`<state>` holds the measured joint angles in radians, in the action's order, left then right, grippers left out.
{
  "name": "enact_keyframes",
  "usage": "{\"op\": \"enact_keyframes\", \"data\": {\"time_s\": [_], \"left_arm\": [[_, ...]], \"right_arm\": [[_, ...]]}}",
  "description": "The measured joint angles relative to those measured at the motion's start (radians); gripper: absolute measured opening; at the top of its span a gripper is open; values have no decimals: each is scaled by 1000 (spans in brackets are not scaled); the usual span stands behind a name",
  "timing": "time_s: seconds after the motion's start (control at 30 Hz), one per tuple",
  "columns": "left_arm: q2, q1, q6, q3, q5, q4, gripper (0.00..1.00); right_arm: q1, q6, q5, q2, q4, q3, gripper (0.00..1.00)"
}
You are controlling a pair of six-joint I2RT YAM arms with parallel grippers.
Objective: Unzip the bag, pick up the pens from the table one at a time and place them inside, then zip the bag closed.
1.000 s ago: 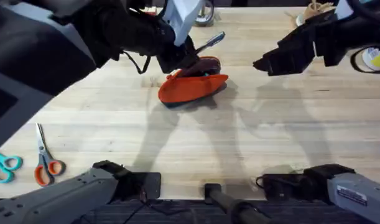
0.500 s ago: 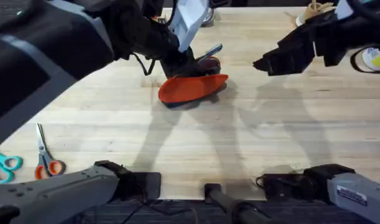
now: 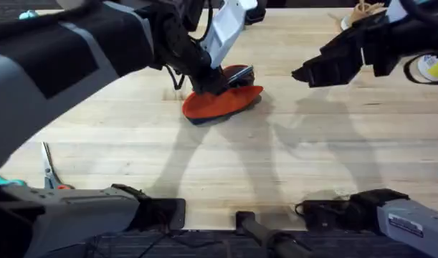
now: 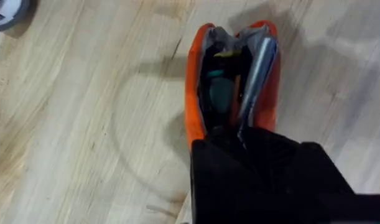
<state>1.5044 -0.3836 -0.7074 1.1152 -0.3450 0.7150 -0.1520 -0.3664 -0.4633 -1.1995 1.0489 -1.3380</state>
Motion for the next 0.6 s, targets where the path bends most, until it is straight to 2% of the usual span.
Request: {"op": "enact_keyframes", "data": {"time_s": [0.5, 0.53, 0.6], "left_arm": [[0, 0, 0, 0, 0, 7, 44], [0, 0, -3, 0, 0, 6, 91], [0, 0, -5, 0, 0, 3, 340]], "right_arm": [[0, 0, 0, 0, 0, 0, 997], [0, 0, 0, 0, 0, 0, 998], [0, 0, 0, 0, 0, 0, 998]]}}
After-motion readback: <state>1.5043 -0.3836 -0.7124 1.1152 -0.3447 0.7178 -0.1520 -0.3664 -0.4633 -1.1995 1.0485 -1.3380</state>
